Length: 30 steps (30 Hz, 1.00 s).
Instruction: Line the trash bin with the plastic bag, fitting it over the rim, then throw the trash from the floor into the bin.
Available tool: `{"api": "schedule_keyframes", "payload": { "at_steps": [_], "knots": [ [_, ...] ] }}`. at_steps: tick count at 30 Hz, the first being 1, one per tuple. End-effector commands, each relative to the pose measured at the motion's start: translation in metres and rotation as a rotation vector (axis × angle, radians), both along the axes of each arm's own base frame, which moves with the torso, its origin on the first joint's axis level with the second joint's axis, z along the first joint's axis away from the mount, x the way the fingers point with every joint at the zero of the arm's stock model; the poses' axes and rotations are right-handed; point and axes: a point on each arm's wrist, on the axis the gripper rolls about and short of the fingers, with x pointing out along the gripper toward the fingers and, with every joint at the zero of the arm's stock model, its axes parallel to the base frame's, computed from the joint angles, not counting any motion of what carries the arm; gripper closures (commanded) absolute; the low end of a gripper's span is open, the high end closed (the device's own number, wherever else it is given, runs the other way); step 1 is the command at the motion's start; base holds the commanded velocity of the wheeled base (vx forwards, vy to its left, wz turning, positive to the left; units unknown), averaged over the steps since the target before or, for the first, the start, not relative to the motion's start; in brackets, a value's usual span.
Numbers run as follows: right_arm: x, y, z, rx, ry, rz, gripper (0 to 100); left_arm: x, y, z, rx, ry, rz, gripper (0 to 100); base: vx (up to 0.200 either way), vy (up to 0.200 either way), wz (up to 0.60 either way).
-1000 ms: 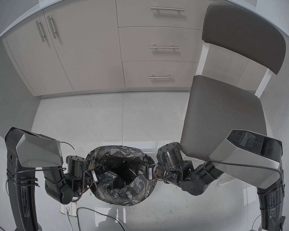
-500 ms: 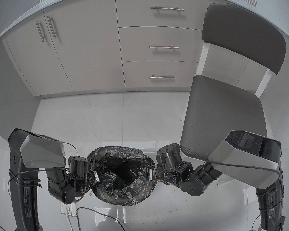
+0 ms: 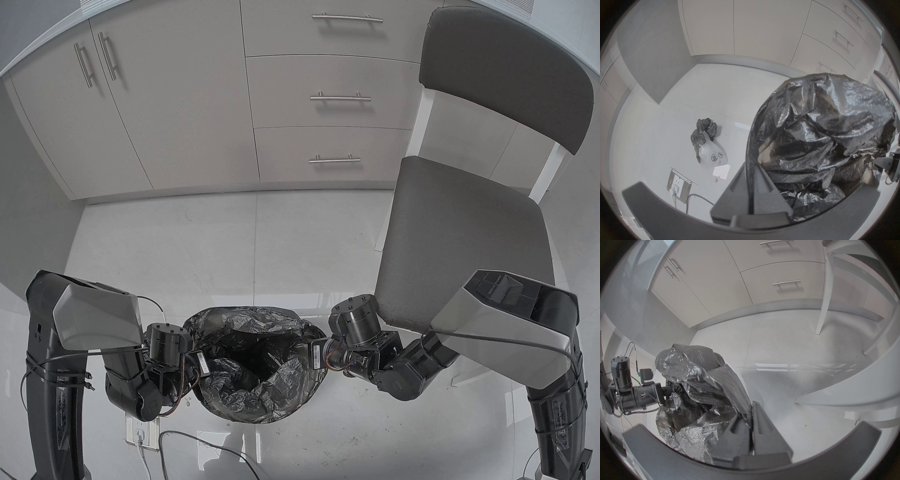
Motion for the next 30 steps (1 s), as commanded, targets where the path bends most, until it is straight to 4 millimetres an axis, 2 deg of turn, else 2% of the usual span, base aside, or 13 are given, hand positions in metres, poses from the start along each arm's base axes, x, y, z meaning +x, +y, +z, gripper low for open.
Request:
{"api": "schedule_keyframes", "payload": {
  "at_steps": [1, 17, 18, 23, 30],
  "knots": [
    [0.005, -0.001, 0.001, 0.004, -0.007, -0.007, 100, 0.004, 0.0, -0.002, -0.001, -0.007, 0.002, 100, 0.0, 0.0, 0.0],
    [0.013, 0.002, 0.0, -0.013, -0.033, 0.003, 100, 0.015, -0.001, 0.002, -0.011, -0.046, 0.007, 100, 0.0, 0.0, 0.0],
    [0.013, 0.002, 0.0, -0.013, -0.033, 0.003, 0, 0.015, -0.001, 0.002, -0.011, -0.046, 0.007, 100, 0.0, 0.0, 0.0],
    [0.012, 0.001, 0.003, -0.009, -0.036, 0.004, 0, 0.015, -0.001, 0.002, -0.011, -0.047, 0.005, 100, 0.0, 0.0, 0.0],
    [0.008, 0.003, 0.02, 0.013, -0.063, 0.013, 0, 0.015, -0.002, 0.005, -0.012, -0.052, 0.004, 100, 0.0, 0.0, 0.0]
  ]
}}
